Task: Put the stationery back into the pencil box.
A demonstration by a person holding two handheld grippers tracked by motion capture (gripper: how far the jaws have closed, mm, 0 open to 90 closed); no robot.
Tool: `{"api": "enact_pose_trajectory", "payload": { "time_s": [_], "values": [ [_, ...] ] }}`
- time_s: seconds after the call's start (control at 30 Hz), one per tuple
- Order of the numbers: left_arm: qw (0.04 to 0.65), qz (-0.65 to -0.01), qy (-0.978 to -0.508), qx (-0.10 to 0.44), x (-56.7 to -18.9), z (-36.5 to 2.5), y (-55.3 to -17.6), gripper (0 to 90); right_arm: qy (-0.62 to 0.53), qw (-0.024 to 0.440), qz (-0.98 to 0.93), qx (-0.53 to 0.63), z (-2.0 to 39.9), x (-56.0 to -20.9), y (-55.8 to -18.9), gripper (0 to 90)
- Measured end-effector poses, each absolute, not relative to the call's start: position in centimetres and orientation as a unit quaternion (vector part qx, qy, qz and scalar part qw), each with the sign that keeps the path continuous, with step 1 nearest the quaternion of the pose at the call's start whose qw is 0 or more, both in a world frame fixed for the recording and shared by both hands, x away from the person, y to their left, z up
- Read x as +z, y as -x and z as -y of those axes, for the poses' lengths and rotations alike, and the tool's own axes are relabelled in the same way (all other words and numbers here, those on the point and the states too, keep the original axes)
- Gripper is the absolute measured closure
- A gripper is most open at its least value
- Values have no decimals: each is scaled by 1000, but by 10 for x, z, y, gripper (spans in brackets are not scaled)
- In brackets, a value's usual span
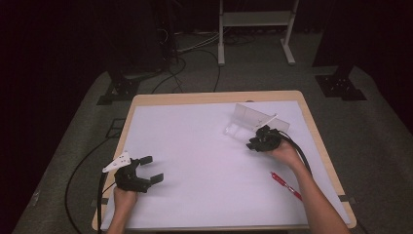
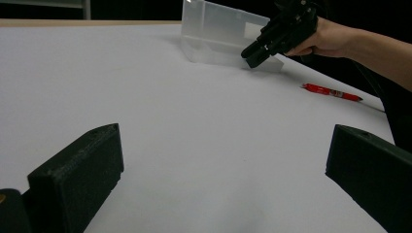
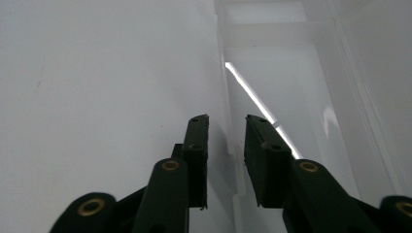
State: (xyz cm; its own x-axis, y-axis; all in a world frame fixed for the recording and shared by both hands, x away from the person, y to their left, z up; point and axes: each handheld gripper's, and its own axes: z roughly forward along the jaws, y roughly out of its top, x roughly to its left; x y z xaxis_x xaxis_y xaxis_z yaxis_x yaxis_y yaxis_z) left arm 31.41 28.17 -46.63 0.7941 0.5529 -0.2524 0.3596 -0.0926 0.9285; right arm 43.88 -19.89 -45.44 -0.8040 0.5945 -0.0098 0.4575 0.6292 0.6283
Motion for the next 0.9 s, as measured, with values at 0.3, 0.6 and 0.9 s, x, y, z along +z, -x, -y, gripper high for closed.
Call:
{"api": "enact_pose_trajectory", "payload": {
  "time_s": [0.3, 0.6, 0.9],
  "values": [
    [597, -310, -736, 81, -466, -282, -314, 0, -296, 108, -897, 310, 200, -457, -440, 779],
    [597, -311, -735, 79, -466, -282, -314, 0, -293, 107, -900, 305, 200, -458, -441, 804],
    [597, -312, -735, 79, -466, -282, -314, 0, -279, 115, -905, 300, 199, -458, -440, 852]
  ]
}}
